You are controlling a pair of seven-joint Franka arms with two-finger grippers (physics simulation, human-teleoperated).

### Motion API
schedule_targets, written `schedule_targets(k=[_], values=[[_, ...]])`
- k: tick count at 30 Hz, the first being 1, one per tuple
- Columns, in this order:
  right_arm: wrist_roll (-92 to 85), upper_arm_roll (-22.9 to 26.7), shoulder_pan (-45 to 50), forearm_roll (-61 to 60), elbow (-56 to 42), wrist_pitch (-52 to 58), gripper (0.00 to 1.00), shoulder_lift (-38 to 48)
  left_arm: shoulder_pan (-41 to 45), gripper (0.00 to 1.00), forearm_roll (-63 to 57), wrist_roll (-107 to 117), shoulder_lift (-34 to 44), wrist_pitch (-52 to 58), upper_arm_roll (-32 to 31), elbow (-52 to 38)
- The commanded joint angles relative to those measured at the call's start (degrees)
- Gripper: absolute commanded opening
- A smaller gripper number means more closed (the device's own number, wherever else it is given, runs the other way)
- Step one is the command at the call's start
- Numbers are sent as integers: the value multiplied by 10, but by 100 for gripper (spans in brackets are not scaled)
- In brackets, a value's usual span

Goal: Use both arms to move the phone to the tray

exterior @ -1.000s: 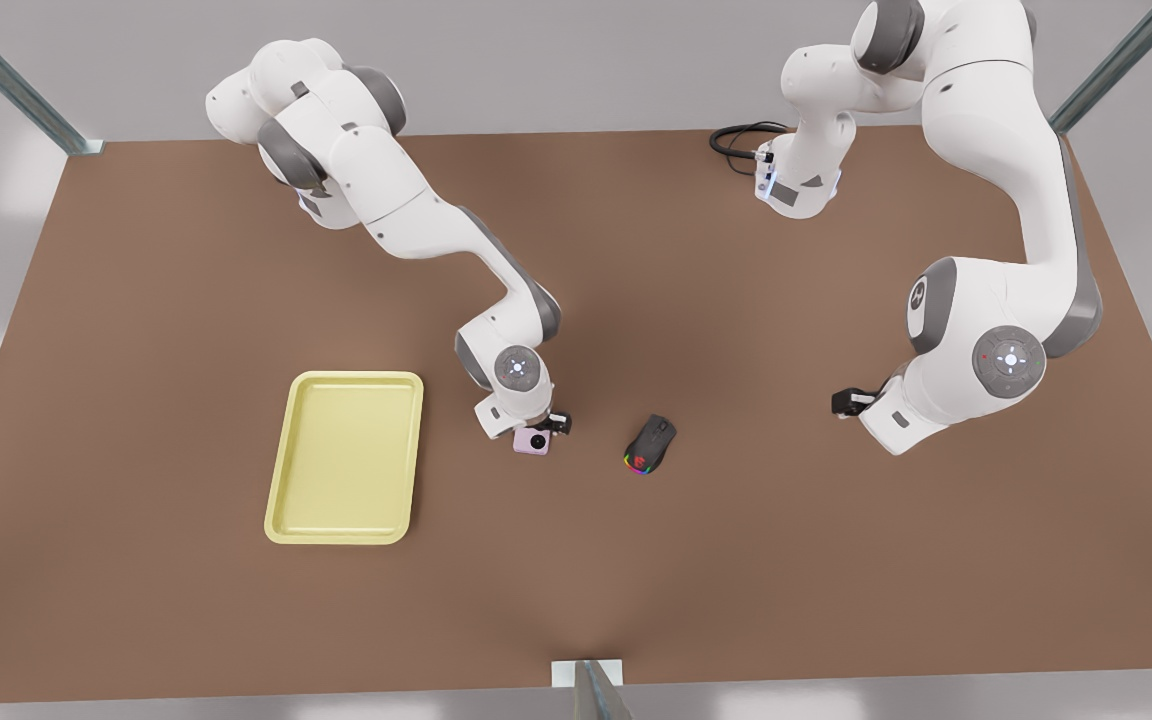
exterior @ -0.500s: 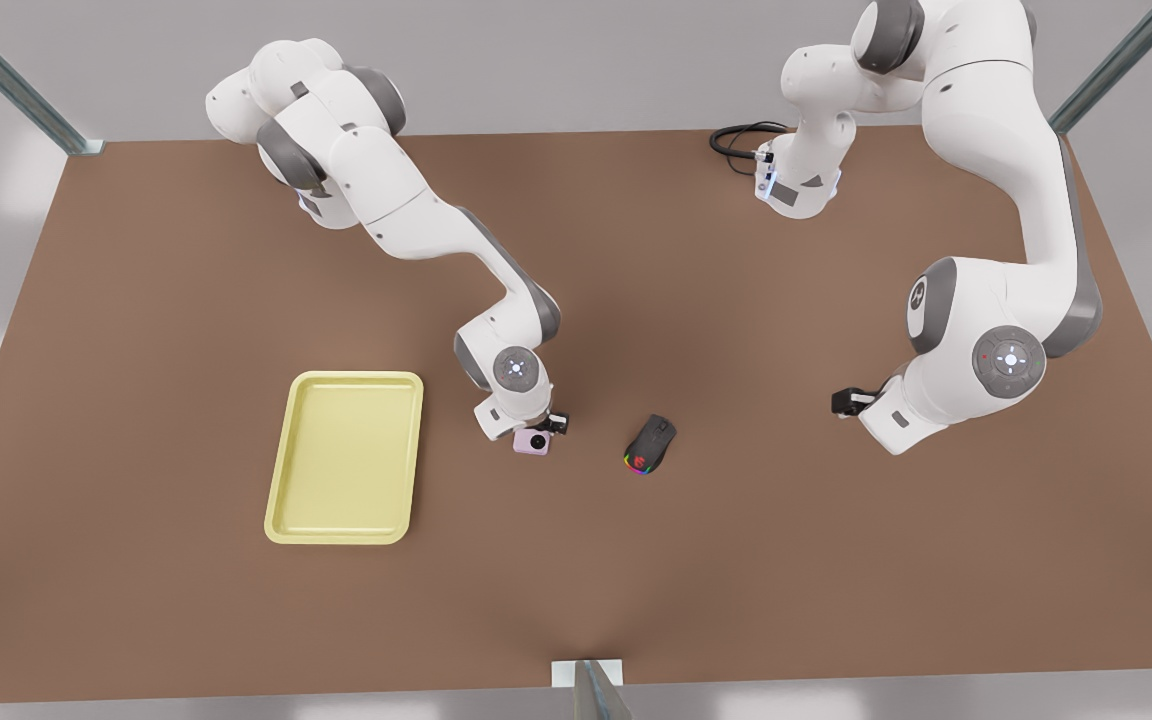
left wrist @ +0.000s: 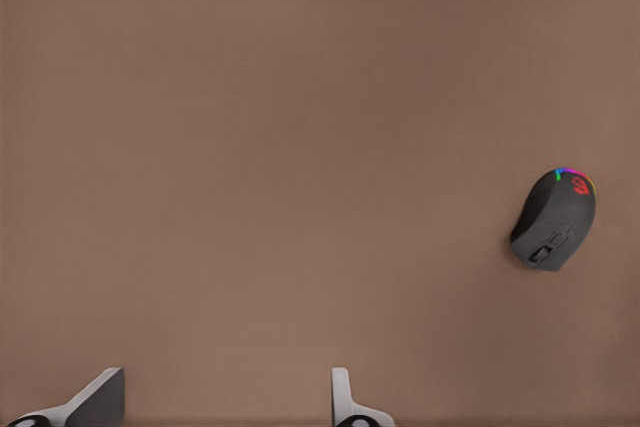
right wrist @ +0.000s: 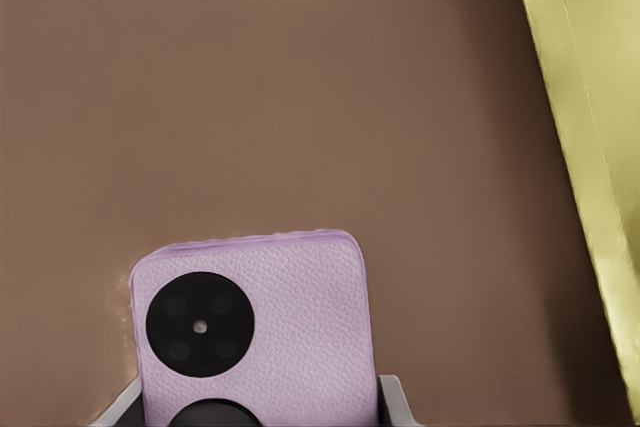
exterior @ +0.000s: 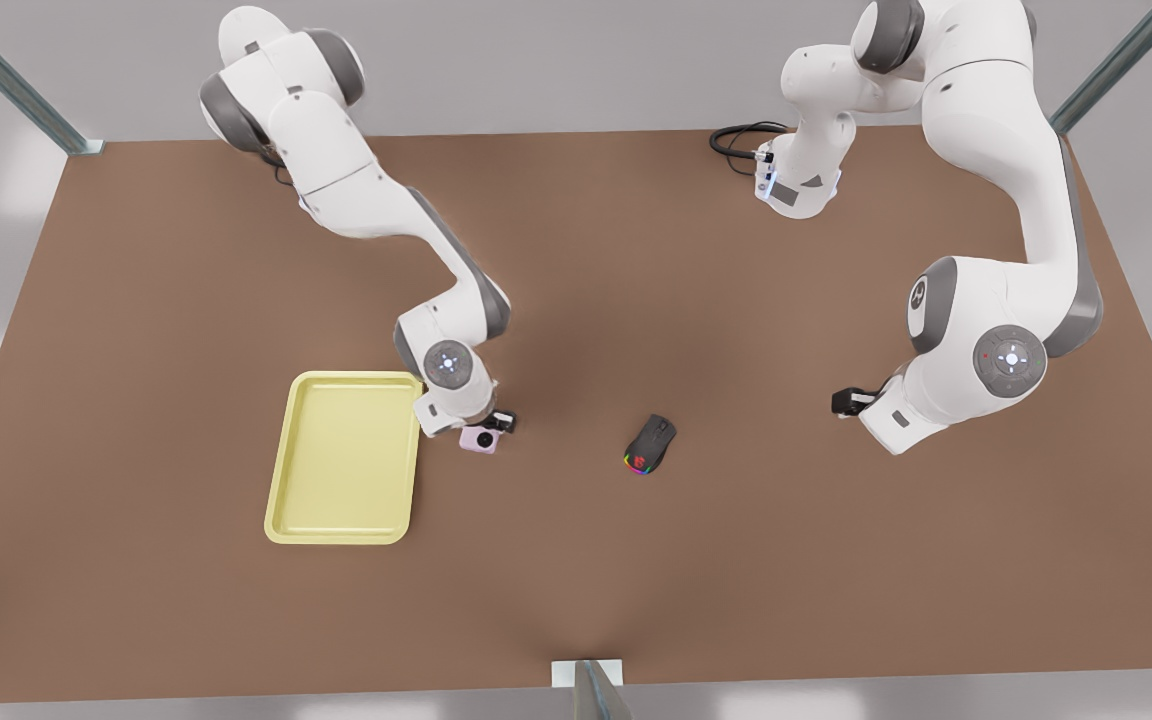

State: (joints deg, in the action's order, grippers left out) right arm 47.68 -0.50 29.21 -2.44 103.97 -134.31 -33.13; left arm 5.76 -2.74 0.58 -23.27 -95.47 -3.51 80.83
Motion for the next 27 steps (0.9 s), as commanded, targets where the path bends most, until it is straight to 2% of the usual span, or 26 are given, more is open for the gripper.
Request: schedule_targets(k=[1, 5, 8, 10, 11, 12, 15, 18, 19, 21, 22, 24, 25, 27], values=[[-175, 2, -41, 3, 56, -1, 74, 45, 0, 100, 0, 3, 1, 0, 0, -1], [-348, 2, -150, 3, 178, -45, 74, 104, 0, 100, 2, 4, 1, 0, 0, -1], [-422, 2, -188, 2, 230, -44, 74, 128, 0, 100, 2, 4, 0, 0, 0, -1], [-456, 2, -213, 2, 232, -45, 75, 124, 0, 100, 2, 3, 1, 0, 0, -1], [-460, 2, -213, 2, 231, -45, 93, 124, 0, 100, 3, 3, 1, 0, 0, -1], [-461, 2, -213, 2, 229, -45, 100, 119, -1, 100, 2, -6, 9, 5, 0, -1], [-461, 2, -213, 2, 220, -38, 100, 119, 0, 100, 3, -60, 83, 49, 19, 3], [-463, 2, -213, 3, 186, 17, 100, 136, 1, 100, 3, -53, 89, 50, 20, 3], [-480, 4, -213, 3, 158, 68, 100, 158, 0, 100, 2, -53, 90, 50, 20, 3], [-479, 41, -203, 4, 19, 214, 100, 172, 0, 100, 0, -50, 91, 50, 20, 3], [-479, 52, -209, 3, -18, 237, 100, 192, 0, 100, 0, -51, 91, 49, 20, 2], [-478, 53, -238, 2, -158, 405, 100, 217, 0, 100, -2, -51, 86, 45, 20, 1], [-480, 54, -249, 2, -176, 448, 100, 231, 0, 100, -2, -52, 86, 48, 21, 1], [-484, 45, -288, 4, -178, 458, 100, 262, 0, 100, -2, -52, 85, 47, 21, 1]])
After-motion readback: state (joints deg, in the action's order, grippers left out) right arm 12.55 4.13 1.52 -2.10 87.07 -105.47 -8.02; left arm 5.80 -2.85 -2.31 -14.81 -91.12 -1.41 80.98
